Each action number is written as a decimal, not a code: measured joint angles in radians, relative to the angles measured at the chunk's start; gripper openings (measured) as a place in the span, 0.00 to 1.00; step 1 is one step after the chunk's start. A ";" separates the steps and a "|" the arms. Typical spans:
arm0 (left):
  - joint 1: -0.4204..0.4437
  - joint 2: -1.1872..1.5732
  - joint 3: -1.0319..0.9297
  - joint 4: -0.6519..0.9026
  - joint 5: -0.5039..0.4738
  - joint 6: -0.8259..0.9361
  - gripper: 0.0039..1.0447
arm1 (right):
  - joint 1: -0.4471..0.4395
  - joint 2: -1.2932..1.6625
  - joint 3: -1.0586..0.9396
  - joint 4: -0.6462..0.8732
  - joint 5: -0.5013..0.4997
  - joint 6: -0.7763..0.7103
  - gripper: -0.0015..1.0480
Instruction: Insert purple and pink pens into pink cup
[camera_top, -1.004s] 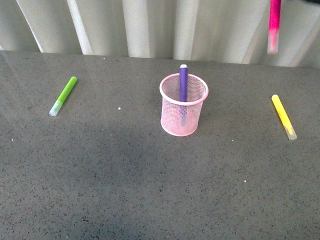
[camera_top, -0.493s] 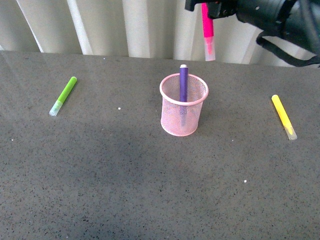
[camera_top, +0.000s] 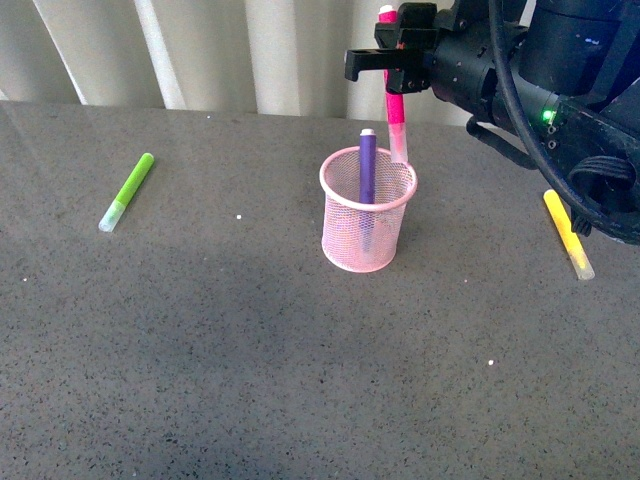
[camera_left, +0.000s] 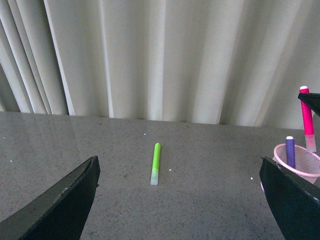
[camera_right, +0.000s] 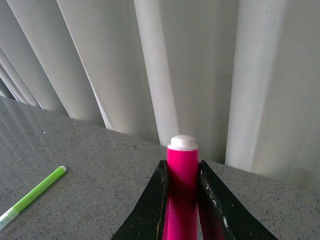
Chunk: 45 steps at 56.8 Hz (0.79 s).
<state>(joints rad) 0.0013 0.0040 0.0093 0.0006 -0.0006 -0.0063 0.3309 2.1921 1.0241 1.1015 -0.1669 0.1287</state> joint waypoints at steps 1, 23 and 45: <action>0.000 0.000 0.000 0.000 0.000 0.000 0.94 | -0.001 0.001 0.000 0.002 -0.001 0.002 0.11; 0.000 0.000 0.000 0.000 0.000 0.000 0.94 | -0.002 0.010 -0.012 0.051 -0.028 0.035 0.11; 0.000 0.000 0.000 0.000 0.000 0.000 0.94 | -0.011 0.015 -0.020 0.059 -0.042 0.042 0.73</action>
<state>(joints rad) 0.0013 0.0040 0.0093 0.0006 -0.0006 -0.0063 0.3202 2.2070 1.0039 1.1606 -0.2092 0.1703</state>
